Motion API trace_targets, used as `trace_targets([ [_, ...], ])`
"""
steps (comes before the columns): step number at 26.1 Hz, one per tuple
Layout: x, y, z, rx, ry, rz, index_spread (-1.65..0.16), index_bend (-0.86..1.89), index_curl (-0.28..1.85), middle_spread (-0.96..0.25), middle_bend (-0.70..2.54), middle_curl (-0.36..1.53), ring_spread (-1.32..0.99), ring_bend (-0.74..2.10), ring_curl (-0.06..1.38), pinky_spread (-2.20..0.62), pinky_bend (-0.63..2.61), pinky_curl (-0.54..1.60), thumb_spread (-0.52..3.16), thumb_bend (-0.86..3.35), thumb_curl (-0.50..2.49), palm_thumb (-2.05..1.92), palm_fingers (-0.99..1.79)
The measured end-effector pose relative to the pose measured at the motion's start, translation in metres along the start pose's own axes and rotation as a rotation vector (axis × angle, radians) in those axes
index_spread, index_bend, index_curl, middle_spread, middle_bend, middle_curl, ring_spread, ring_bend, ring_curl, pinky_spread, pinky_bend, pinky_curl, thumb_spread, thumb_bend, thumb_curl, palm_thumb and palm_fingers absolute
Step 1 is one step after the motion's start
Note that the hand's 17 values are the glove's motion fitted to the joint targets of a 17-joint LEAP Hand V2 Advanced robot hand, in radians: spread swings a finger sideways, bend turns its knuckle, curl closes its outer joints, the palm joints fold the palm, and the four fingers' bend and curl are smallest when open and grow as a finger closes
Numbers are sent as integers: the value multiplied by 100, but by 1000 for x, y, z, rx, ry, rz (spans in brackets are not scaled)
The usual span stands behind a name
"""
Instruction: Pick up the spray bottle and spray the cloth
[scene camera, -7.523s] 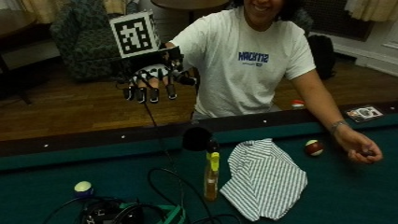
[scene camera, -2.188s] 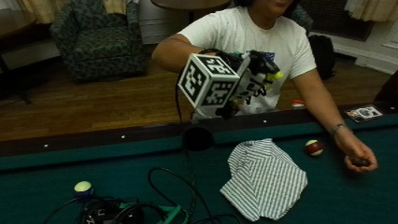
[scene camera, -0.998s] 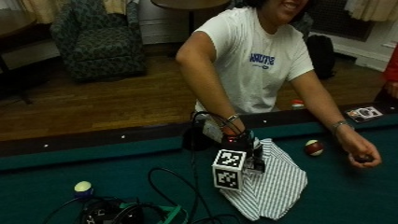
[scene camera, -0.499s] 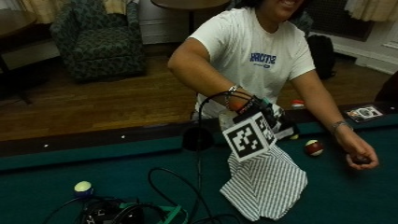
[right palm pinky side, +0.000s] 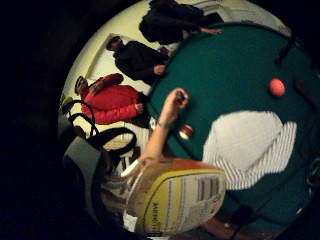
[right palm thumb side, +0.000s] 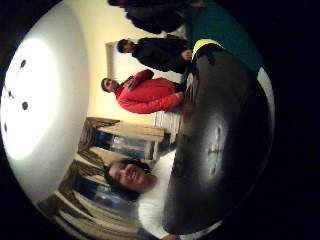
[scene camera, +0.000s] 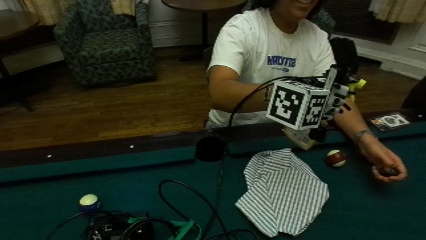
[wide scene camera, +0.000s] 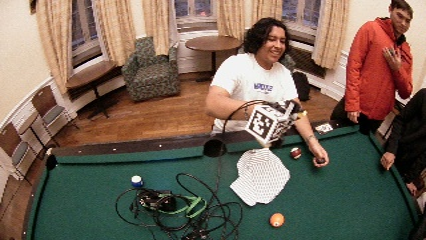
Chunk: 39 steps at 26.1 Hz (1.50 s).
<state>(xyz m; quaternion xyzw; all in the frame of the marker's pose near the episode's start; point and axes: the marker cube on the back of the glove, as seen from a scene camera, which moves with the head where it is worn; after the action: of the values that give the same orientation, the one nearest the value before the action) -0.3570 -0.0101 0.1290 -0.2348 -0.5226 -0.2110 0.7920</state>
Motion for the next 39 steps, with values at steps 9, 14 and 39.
trace_targets([
  [9,48,-43,78,187,-183,-186,-23,40,63,-20,74,60,-21,81,52,-32,56,44,57,-3,80,94,139],
  [14,89,-60,113,226,-83,-199,-23,41,63,-20,74,60,-21,81,52,-32,56,44,56,-3,81,94,139],
  [39,149,-114,168,260,-115,-130,-23,42,63,-20,74,60,-22,80,52,-33,54,44,47,-3,83,94,139],
])
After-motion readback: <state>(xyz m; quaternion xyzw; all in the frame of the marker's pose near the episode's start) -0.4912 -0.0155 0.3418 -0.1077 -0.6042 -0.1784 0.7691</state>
